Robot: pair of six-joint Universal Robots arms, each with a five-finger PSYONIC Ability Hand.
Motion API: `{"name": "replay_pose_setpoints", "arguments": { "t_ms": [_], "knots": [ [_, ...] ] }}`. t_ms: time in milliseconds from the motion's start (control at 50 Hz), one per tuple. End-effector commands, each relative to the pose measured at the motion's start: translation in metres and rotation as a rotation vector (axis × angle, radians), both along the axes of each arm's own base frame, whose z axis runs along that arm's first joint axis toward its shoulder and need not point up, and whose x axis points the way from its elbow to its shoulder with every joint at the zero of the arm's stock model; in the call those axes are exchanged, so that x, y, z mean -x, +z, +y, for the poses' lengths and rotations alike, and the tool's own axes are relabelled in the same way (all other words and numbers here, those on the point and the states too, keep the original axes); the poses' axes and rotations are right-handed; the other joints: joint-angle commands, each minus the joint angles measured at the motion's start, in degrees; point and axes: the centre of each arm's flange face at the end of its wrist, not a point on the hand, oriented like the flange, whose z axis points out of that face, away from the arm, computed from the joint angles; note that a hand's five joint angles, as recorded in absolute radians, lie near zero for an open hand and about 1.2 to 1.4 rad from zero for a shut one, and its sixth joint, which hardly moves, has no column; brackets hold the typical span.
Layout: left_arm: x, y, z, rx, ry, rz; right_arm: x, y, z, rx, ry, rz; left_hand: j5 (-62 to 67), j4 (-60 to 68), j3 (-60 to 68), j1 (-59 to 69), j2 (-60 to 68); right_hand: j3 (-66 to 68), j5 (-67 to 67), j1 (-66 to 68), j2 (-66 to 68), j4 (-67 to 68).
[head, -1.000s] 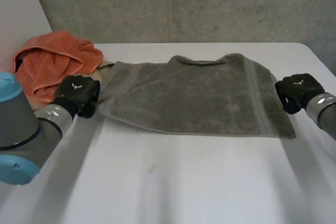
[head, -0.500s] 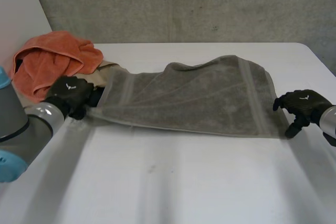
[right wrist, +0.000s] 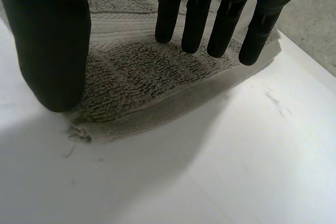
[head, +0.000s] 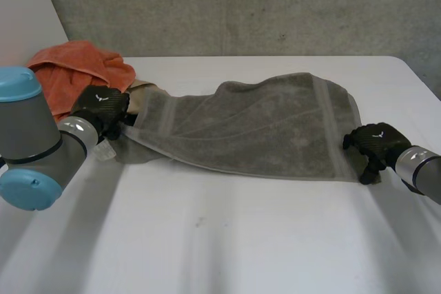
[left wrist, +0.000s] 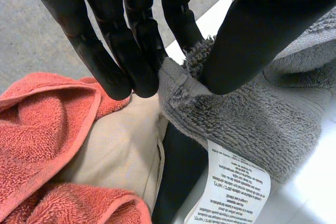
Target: Fold the laundry.
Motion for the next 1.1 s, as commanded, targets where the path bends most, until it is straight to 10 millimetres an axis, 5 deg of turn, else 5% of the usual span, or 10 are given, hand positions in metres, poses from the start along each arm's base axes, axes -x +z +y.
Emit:
{"name": "replay_pose_setpoints", "arguments": {
  "t_ms": [20, 360, 440, 520, 600, 800, 920, 1000, 1100],
  "knots": [
    [-0.002, -0.001, 0.001, -0.006, 0.004, 0.0, -0.001, -0.004, -0.01, 0.059, -0.001, 0.003, 13.33, 11.3, 11.62, 13.48, 11.25, 6.0, 7.19, 5.75, 6.12, 5.97],
    [-0.005, -0.006, 0.005, -0.029, 0.006, -0.006, -0.01, 0.002, -0.034, 0.178, -0.022, 0.01, 13.33, 11.3, 11.62, 13.48, 11.25, 13.4, 14.59, 13.14, 13.52, 13.36],
    [-0.005, -0.008, 0.006, -0.034, 0.003, -0.01, -0.011, 0.002, -0.036, 0.186, -0.031, 0.015, 13.33, 11.3, 11.62, 13.48, 11.25, 25.31, 26.5, 25.05, 25.43, 25.28],
    [-0.005, -0.01, 0.007, -0.041, 0.004, -0.01, -0.009, 0.007, -0.037, 0.193, -0.049, 0.018, 13.33, 11.3, 11.62, 13.48, 11.25, 50.69, 51.88, 50.43, 50.81, 50.66],
    [-0.006, -0.013, 0.012, -0.06, 0.002, -0.017, -0.007, 0.023, -0.034, 0.212, -0.063, 0.017, 13.33, 11.3, 11.62, 13.48, 11.25, 50.94, 52.13, 50.68, 51.06, 50.91],
    [-0.017, -0.024, 0.067, -0.246, -0.06, -0.107, 0.017, 0.054, 0.019, -0.068, -0.048, 0.033, 13.33, 11.3, 11.62, 13.48, 11.25, 50.94, 52.13, 50.68, 51.06, 50.91],
    [-0.031, -0.032, 0.124, -0.462, -0.17, -0.296, 0.046, 0.064, 0.067, -0.37, 0.089, 0.256, 13.33, 11.3, 11.62, 13.48, 11.25, 50.94, 52.13, 50.68, 51.06, 50.91],
    [-0.033, -0.036, 0.141, -0.547, -0.237, -0.37, 0.056, 0.071, 0.086, -0.516, 0.191, 0.372, 13.33, 11.3, 11.62, 13.48, 11.25, 50.94, 52.13, 50.68, 51.06, 50.91],
    [-0.027, -0.032, 0.126, -0.494, -0.237, -0.404, 0.052, 0.07, 0.065, -0.409, 0.104, 0.36, 13.33, 11.3, 11.62, 13.48, 11.25, 50.94, 52.13, 50.68, 51.06, 50.91]
  ]
}}
